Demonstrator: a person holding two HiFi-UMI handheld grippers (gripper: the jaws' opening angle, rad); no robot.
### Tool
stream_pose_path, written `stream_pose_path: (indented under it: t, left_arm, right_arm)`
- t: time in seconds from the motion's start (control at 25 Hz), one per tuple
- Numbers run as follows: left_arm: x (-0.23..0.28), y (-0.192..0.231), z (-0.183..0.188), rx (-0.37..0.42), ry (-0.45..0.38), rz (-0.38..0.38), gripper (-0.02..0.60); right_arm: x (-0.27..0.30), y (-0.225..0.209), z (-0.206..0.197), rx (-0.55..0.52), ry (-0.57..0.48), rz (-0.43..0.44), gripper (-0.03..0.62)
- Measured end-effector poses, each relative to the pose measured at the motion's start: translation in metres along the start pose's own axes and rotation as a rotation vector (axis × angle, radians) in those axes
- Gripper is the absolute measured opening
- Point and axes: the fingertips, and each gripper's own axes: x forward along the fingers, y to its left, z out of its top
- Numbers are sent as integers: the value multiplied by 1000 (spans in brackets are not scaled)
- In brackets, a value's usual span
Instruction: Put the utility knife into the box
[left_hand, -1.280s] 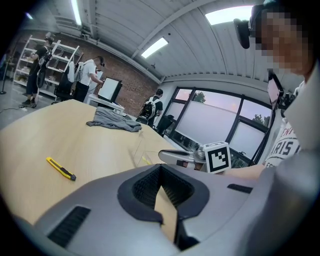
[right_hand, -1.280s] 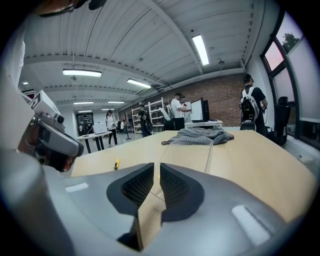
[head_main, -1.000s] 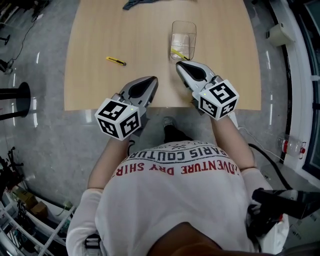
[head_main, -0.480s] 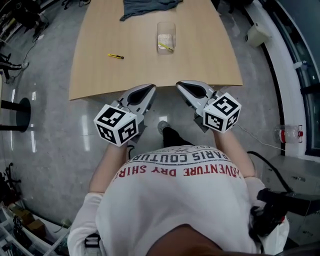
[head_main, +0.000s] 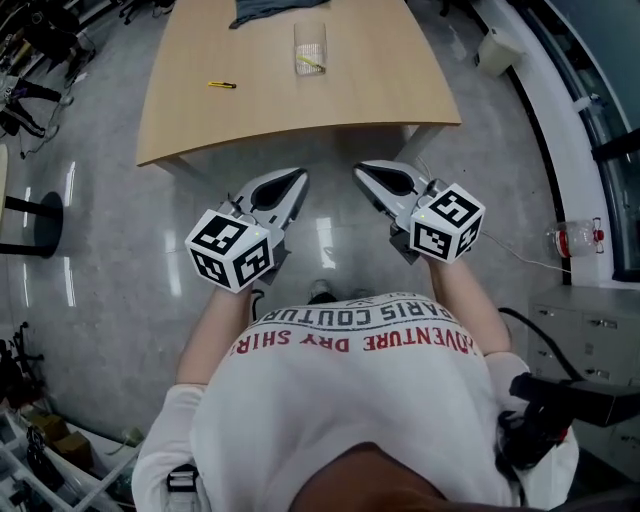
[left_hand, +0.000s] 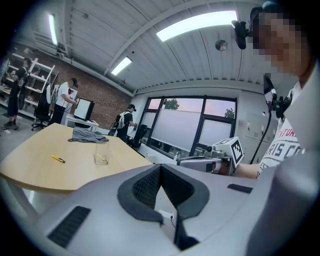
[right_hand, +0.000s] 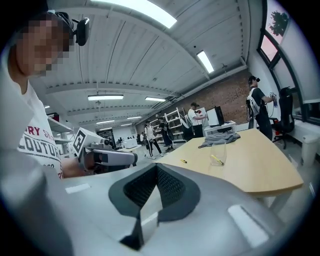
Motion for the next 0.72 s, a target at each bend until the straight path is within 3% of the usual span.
stream_pose_path:
  t: [0.36,0.56,0.72]
  left_arm:
    - [-31,-155,-89,13,19,2,2]
    - [-36,-305,-150,-5,7,19,2]
    - [-43,-411,-174,4,4,20,2]
  right_arm:
    - [-151,72,-82,32,-21,-11,2]
    - [-296,123,-132,48,-12,22,2]
    - [-390,160,-147,44,-26,40,2]
